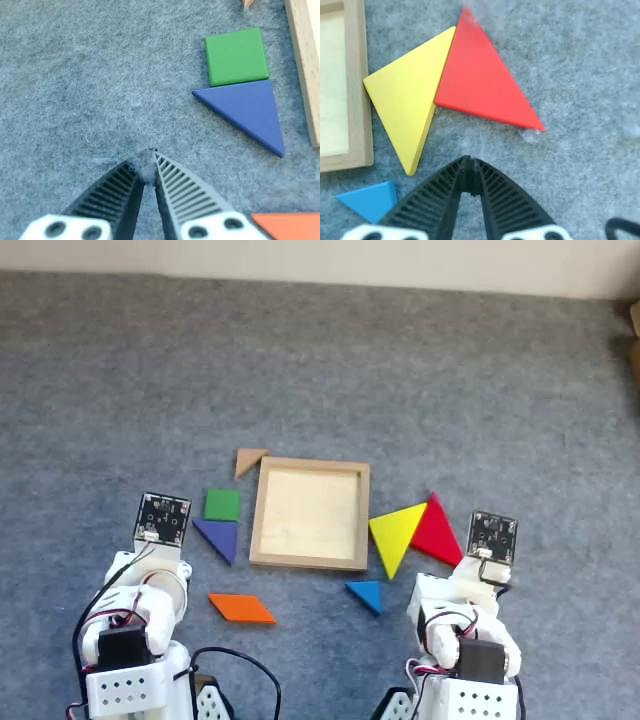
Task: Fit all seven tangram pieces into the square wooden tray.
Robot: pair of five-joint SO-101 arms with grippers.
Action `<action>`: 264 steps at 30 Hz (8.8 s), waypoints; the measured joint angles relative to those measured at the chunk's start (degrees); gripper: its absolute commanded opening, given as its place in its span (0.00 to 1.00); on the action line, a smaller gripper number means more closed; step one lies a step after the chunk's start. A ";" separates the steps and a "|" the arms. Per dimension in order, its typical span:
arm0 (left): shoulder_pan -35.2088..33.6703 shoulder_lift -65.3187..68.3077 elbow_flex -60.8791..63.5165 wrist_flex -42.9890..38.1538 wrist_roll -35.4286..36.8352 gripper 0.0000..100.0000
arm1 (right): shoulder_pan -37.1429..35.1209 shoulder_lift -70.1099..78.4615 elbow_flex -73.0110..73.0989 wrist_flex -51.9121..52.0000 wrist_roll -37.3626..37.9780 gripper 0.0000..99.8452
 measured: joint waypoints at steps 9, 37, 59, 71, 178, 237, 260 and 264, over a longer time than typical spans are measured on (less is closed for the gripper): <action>0.00 0.00 0.00 0.00 0.00 0.01 | 0.00 0.00 0.00 0.00 0.00 0.01; 0.00 0.00 0.00 0.00 0.00 0.01 | 0.00 0.00 0.00 0.00 0.00 0.01; 0.00 0.00 0.00 0.00 0.00 0.01 | -0.09 0.00 0.00 0.00 0.00 0.01; 0.00 0.00 0.00 0.00 0.00 0.01 | 0.09 0.00 -2.46 0.00 0.00 0.00; 0.00 0.00 0.00 0.00 0.00 0.01 | -4.48 112.26 -66.99 -5.36 33.67 0.37; 0.00 0.00 0.00 0.00 0.00 0.01 | -2.73 92.84 -67.78 4.75 38.51 0.21; 0.00 0.00 0.00 0.00 0.00 0.01 | -31.30 92.22 -67.69 -1.41 0.00 0.21; 0.00 0.00 0.00 0.00 0.00 0.01 | -32.88 92.22 -67.69 -5.80 -6.24 0.21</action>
